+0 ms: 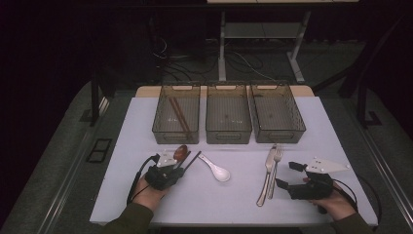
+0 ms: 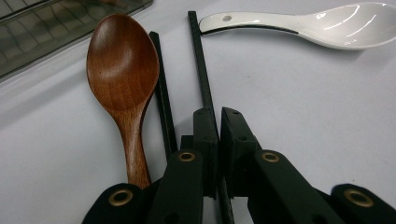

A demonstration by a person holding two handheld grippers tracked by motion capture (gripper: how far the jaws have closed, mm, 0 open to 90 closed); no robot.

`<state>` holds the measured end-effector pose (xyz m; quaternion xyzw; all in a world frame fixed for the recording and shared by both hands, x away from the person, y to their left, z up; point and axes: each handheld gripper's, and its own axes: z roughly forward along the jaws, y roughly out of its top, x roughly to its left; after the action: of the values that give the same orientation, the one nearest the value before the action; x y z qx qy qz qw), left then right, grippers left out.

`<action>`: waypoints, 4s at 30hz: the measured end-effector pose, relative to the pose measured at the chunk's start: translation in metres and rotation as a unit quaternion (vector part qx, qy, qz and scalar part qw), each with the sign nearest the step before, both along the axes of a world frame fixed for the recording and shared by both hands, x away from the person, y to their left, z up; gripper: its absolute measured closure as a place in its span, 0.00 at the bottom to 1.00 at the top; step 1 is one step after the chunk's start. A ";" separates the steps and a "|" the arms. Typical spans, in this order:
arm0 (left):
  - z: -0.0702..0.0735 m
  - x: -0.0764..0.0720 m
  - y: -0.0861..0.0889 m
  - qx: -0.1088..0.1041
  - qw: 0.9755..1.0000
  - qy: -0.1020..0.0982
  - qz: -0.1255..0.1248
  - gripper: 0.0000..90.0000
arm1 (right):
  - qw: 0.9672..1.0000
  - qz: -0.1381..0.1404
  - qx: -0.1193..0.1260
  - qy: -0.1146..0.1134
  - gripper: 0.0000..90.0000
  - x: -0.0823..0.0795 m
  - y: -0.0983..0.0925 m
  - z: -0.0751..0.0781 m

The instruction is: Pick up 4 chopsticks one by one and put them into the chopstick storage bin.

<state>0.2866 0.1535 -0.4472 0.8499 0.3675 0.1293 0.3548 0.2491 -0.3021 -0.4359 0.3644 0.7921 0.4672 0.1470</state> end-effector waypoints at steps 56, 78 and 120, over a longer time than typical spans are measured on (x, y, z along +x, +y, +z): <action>0.065 0.025 0.019 -0.078 0.996 -0.023 -0.027 0.95 | 1.000 0.008 0.001 0.006 0.20 0.002 0.004 -0.003; 0.099 0.073 0.022 -0.096 0.994 -0.044 -0.002 0.95 | 1.000 0.005 0.011 0.003 0.20 0.001 0.000 0.000; 0.079 0.216 0.006 -0.063 0.991 -0.015 0.120 0.96 | 0.999 0.015 0.030 0.000 0.20 -0.003 0.001 0.003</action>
<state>0.5030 0.1590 -0.3684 0.7734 0.4692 0.1606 0.3949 0.2464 -0.3013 -0.4328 0.3568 0.7833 0.4924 0.1288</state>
